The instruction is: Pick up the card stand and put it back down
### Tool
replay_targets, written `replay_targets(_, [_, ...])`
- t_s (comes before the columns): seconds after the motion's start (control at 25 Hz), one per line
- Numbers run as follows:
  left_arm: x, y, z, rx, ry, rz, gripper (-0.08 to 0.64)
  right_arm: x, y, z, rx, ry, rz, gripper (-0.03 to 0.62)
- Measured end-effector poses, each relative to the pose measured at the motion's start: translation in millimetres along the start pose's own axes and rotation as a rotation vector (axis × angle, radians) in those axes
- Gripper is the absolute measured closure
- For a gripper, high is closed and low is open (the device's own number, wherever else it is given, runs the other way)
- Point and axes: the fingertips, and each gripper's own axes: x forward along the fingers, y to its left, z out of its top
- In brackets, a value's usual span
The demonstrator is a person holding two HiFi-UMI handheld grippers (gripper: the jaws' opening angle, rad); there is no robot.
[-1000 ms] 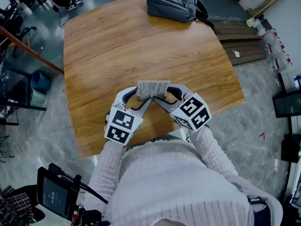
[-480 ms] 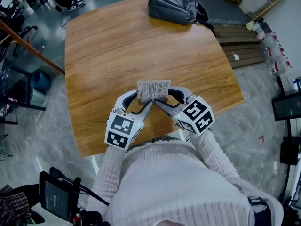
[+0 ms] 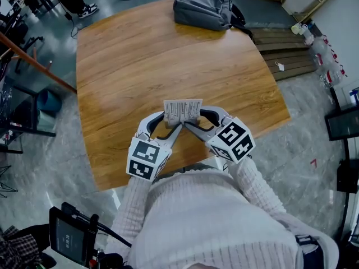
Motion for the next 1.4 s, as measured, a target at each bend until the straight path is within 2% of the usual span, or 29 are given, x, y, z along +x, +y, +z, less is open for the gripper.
replay_targets(0.24, [14,6,-5,0.004,-0.004,-0.021,0.337,9,-11,-7,0.008,0.002,-0.004,0.397])
replay_targets(0.56, [8,1,-3,0.002,-0.012,-0.012,0.337,3,-6,-6,0.002,-0.002,-0.003,0.396])
replay_targets(0.88, [19,6,-19,0.044,-0.015,-0.014,0.337,19,-10,-24,0.011,0.007,0.013,0.397])
replay_targets(0.96, [22,6,-29,0.055,0.007,-0.011,0.337,24,-8,-30,-0.011,0.033,0.008,0.397])
replay_targets(1.12, [25,4,-52,0.105,0.095,-0.003,0.339,35,-1,-47,-0.116,0.117,-0.011,0.400])
replay_targets(1.4, [31,3,-70,0.082,0.117,-0.020,0.341,44,2,-65,-0.080,0.154,0.012,0.402])
